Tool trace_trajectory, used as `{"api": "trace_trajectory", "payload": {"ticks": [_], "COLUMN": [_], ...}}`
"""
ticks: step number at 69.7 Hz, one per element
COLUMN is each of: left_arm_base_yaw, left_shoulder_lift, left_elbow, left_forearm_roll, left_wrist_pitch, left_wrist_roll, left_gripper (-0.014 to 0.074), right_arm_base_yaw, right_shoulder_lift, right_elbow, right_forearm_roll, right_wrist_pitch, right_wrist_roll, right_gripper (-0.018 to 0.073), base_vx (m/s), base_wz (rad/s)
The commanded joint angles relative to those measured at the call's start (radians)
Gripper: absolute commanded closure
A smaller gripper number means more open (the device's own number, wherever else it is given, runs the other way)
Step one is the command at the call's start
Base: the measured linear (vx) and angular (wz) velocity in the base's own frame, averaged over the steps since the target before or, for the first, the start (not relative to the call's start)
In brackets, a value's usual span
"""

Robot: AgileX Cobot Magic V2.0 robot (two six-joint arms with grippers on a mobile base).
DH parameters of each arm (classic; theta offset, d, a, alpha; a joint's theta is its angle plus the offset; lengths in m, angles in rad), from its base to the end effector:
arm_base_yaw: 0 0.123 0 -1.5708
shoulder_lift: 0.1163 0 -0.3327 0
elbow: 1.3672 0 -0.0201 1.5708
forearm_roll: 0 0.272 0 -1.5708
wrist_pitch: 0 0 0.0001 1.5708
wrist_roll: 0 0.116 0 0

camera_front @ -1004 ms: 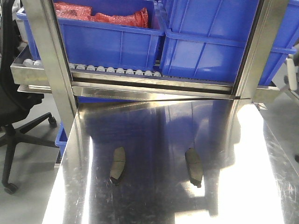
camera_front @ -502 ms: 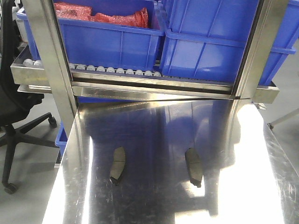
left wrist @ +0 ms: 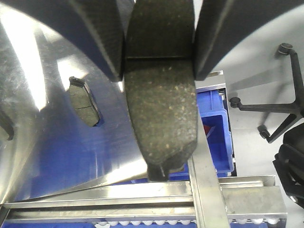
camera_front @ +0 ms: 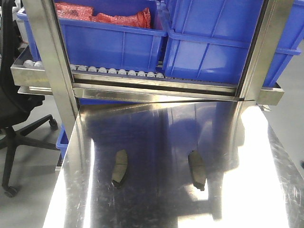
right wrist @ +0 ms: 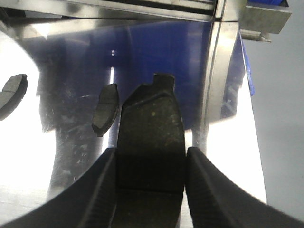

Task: Move and align brake pads A on conveyor
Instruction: 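Lift the brake pad with the right gripper off the table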

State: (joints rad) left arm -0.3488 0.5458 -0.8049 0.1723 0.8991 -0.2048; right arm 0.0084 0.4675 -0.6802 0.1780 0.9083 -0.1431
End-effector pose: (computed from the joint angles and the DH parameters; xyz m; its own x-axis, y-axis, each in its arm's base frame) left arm 0.0851 -0.0144 0.3791 -0.5076 0.0826 -0.8576 0.1826 0.9831 -0.0134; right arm 0.0709 0.0168 0.3410 -0.5607 -0.0373 -0.8272 -0.1420 0.9885 0.0517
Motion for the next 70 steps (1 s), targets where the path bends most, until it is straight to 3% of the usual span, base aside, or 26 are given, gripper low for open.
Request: {"api": "trace_trajectory", "payload": {"ticks": [1,70], "left_arm_base_yaw": [-0.004,-0.004], "left_shoulder_lift": [0.001,0.001], "left_elbow": [-0.028,-0.028], "left_forearm_roll": [0.012,0.012], "left_wrist_pitch": [-0.09,-0.09], "left_wrist_roll": [0.001,0.001], "left_gripper": [0.0603,0.0603], "right_arm_base_yaw": [-0.001,-0.001], "right_shoulder_lift": [0.005,0.005], "right_elbow": [-0.029,-0.029], "right_forearm_roll": [0.012,0.012], "right_wrist_pitch": [-0.071,-0.051], "right_wrist_roll": [-0.01,-0.01], "right_gripper": [0.0563,0.0563], "base_vx": [0.0,-0.01], "base_wz": [0.0,0.0]}}
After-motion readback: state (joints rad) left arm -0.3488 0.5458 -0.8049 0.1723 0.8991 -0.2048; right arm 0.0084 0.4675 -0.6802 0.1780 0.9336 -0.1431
